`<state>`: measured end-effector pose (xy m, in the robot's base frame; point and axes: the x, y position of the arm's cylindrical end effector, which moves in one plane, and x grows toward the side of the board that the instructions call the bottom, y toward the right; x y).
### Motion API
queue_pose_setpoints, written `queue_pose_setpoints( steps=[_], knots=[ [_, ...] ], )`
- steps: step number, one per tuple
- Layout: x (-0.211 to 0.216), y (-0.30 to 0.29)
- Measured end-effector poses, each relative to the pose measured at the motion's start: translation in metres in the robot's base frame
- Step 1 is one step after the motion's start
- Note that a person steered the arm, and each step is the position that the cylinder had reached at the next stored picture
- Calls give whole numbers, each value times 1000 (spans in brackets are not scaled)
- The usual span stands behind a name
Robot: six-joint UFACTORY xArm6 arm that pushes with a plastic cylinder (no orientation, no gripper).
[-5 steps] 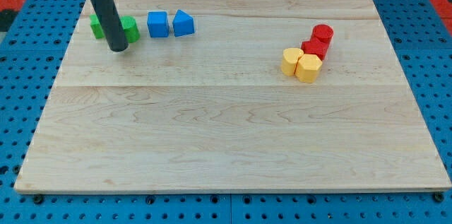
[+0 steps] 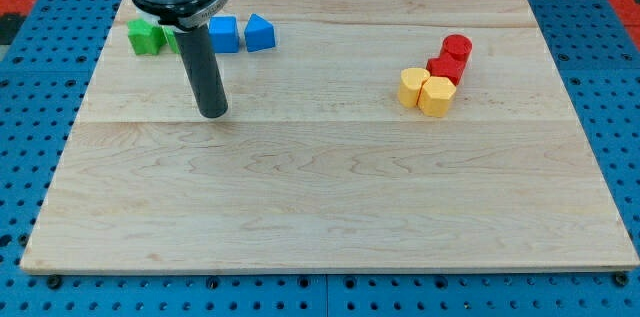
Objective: Place the yellow blocks and red blocks in a horizontal line
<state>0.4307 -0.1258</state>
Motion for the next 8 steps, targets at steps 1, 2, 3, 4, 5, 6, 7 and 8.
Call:
queue_pose_setpoints(
  steps=[1,2,3,4,5,6,7,8],
  knots=[
    [0,2],
    [2,2],
    [32,14],
    [57,44],
    [62,168],
    [62,246],
    [51,276],
    [29,281]
  ],
)
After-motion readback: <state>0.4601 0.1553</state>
